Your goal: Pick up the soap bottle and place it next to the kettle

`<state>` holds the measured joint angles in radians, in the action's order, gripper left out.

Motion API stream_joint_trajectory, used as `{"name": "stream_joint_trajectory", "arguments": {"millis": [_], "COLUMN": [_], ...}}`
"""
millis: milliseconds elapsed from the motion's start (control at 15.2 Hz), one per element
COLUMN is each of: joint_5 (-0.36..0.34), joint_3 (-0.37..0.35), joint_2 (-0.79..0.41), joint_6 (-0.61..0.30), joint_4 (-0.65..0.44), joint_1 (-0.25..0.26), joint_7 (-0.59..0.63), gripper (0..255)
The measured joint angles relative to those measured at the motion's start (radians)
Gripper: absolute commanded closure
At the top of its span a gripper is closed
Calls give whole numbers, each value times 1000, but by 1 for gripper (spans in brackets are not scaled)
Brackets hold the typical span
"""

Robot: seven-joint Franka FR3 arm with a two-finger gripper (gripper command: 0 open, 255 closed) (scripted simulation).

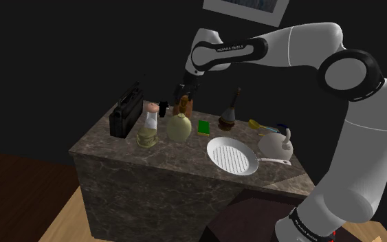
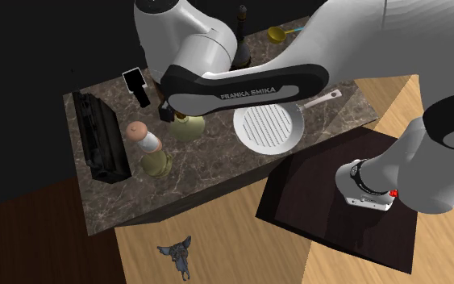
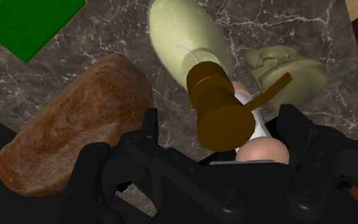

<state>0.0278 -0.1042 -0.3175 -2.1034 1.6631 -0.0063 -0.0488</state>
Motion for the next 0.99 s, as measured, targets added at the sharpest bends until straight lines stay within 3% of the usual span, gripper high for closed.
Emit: {"name": "stream_joint_trajectory", "arguments": {"millis": [330, 396, 990], "joint_5": [-1, -1, -1], "joint_3": [0, 0, 0], "joint_2": [-3, -3, -2], "joint_6": [-5, -5, -6], "joint_4": [2, 2, 3], "joint_1": [1, 1, 1], "joint_7": [1, 1, 1], "gripper": [0, 255, 255]}}
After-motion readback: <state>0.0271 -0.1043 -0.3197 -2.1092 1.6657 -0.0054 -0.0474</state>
